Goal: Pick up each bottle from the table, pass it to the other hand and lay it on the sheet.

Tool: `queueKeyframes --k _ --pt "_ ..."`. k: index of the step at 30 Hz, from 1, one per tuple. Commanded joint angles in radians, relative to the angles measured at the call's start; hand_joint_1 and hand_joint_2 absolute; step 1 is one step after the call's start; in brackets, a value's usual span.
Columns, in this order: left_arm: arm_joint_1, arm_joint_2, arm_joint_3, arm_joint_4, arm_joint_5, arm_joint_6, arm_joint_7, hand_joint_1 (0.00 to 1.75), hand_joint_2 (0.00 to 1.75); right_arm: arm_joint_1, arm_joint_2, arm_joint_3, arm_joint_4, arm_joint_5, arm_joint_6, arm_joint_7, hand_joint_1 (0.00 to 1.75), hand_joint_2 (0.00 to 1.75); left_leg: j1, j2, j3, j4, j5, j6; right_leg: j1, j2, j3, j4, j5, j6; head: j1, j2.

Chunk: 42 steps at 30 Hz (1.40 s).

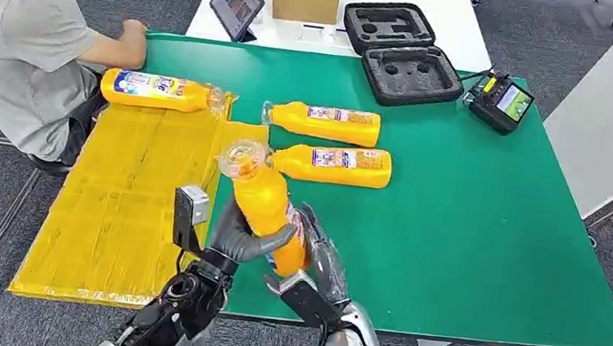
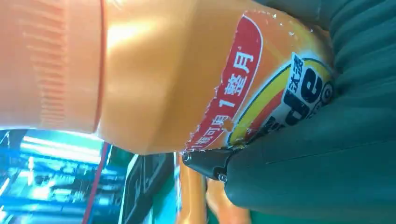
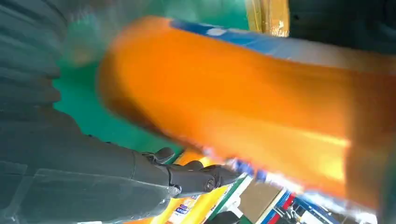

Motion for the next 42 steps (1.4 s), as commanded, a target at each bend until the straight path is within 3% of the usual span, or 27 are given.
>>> queueKeyframes --k 1,12,17,21,23,27,29,42 --pt "-0.02 0.047 0.034 -0.01 -0.039 0.035 -0.003 1.75 1.75 -0.023 -0.009 0.01 0.049 -0.007 -0.005 0.001 0.0 1.75 0.001 0.001 0.002 0.0 -0.001 -0.002 0.001 0.002 0.002 -0.001 0.0 -0.001 0.0 0.0" --pt "-0.02 0.047 0.034 -0.01 -0.039 0.035 -0.003 1.75 1.75 -0.023 -0.009 0.01 0.049 -0.007 -0.005 0.001 0.0 1.75 0.001 0.0 0.003 0.0 -0.001 -0.002 0.001 0.002 0.003 -0.001 -0.001 -0.002 0.0 0.0" --pt "-0.017 0.087 0.092 -0.073 -0.282 0.193 -0.003 1.75 1.75 -0.003 -0.012 -0.02 0.034 0.0 -0.007 0.001 0.0 1.75 0.002 0.001 0.003 0.0 -0.002 -0.002 0.002 0.002 0.003 0.0 -0.001 -0.002 0.0 0.0" --pt "-0.067 0.177 0.06 -0.038 -0.648 0.486 -0.003 1.75 1.75 0.022 -0.016 -0.057 0.011 0.013 0.002 0.001 0.0 1.75 0.002 0.001 0.004 0.0 -0.001 -0.003 0.001 0.003 0.003 0.0 -0.001 -0.002 0.0 0.0" --pt "-0.109 0.217 0.079 -0.002 -0.931 0.619 0.067 1.75 1.75 0.037 -0.017 -0.076 -0.005 0.021 0.01 0.001 0.0 1.75 0.001 0.0 0.001 0.0 0.0 -0.002 0.001 0.001 0.001 0.0 0.0 -0.001 0.0 0.0" --pt "-0.155 0.246 0.144 0.03 -1.468 0.618 0.336 1.75 1.75 0.047 -0.018 -0.103 -0.019 0.029 0.028 0.001 0.0 1.75 0.002 0.001 0.002 0.001 -0.001 -0.003 0.002 0.002 0.001 0.001 -0.001 -0.002 0.0 0.0" --pt "-0.157 0.25 0.145 0.032 -1.466 0.614 0.335 1.75 1.75 0.047 -0.018 -0.104 -0.019 0.029 0.029 0.001 0.0 1.75 0.002 0.0 0.002 0.0 0.0 -0.002 0.001 0.001 0.001 0.0 0.0 -0.001 0.0 0.0" --pt "-0.185 0.356 0.152 0.072 -1.821 0.575 0.674 1.75 1.75 0.007 0.002 -0.087 0.036 0.013 0.058 0.001 0.0 1.75 0.002 0.002 0.002 0.0 0.0 -0.002 0.001 0.003 0.001 0.0 0.0 -0.002 0.001 0.0"
